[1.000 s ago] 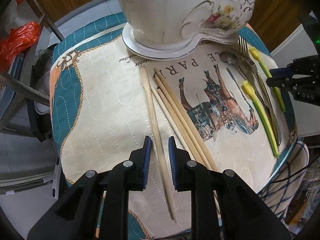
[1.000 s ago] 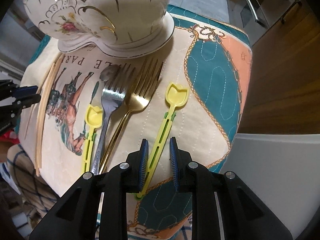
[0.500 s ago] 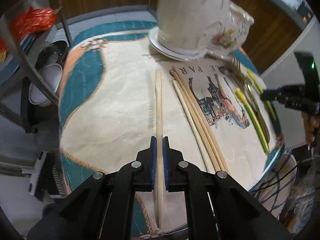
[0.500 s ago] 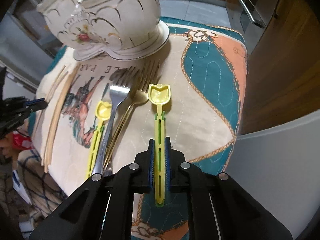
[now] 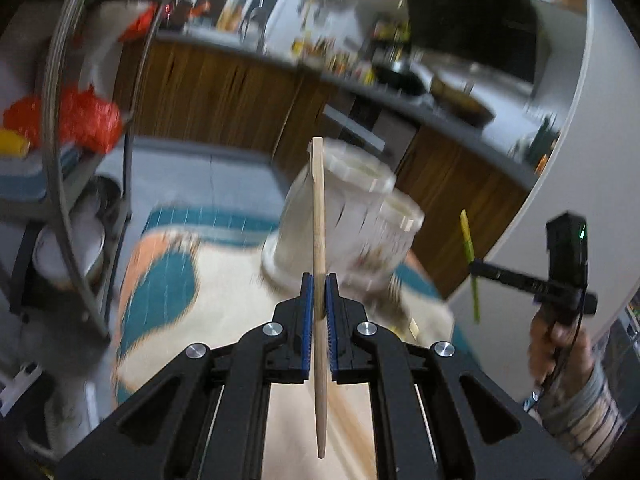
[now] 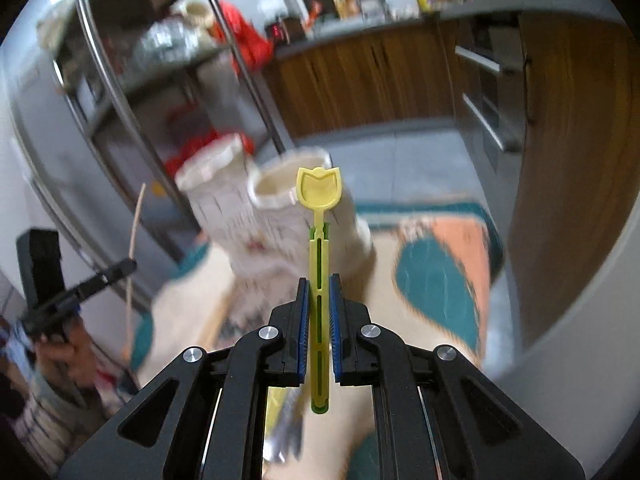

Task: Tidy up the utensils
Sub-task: 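Lift the chopstick and yellow utensil toward the ceramic holder with both tools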

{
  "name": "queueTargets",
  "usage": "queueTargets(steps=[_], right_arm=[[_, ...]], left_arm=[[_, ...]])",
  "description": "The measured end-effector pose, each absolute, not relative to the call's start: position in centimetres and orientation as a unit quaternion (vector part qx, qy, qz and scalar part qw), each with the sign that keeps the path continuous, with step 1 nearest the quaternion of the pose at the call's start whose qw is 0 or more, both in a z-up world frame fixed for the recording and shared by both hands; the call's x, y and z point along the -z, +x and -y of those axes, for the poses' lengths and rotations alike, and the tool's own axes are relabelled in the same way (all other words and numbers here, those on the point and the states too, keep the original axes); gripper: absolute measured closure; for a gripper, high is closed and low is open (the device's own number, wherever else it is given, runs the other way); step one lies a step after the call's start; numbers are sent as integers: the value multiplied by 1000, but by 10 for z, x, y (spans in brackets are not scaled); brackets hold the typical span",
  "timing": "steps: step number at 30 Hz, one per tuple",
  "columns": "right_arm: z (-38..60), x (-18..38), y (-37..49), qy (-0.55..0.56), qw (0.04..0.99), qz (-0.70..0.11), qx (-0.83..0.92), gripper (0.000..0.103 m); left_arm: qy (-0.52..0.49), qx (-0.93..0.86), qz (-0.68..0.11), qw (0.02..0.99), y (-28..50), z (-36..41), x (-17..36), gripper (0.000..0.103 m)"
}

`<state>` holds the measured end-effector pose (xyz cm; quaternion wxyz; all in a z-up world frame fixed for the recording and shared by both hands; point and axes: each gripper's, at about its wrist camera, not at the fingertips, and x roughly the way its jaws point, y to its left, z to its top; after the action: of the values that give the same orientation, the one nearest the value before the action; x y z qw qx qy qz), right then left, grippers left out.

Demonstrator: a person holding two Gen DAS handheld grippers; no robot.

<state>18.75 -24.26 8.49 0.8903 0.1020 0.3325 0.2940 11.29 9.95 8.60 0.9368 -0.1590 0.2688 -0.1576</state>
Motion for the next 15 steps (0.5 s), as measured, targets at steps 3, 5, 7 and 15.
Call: queueTargets(steps=[3, 5, 7, 15], right_arm=[[236, -95, 196, 127, 895, -295, -311, 92], [233, -99, 206, 141, 896, -274, -318, 92], [229, -106, 212, 147, 902, -247, -323, 92], [199, -118, 241, 119, 922, -182, -320, 92]], left_arm=[[-157, 158, -224, 949, 121, -94, -104, 97], [-155, 156, -189, 957, 129, -91, -118, 97], [-152, 153, -160, 963, 138, -88, -128, 97], [-146, 148, -87, 974, 187, -75, -152, 97]])
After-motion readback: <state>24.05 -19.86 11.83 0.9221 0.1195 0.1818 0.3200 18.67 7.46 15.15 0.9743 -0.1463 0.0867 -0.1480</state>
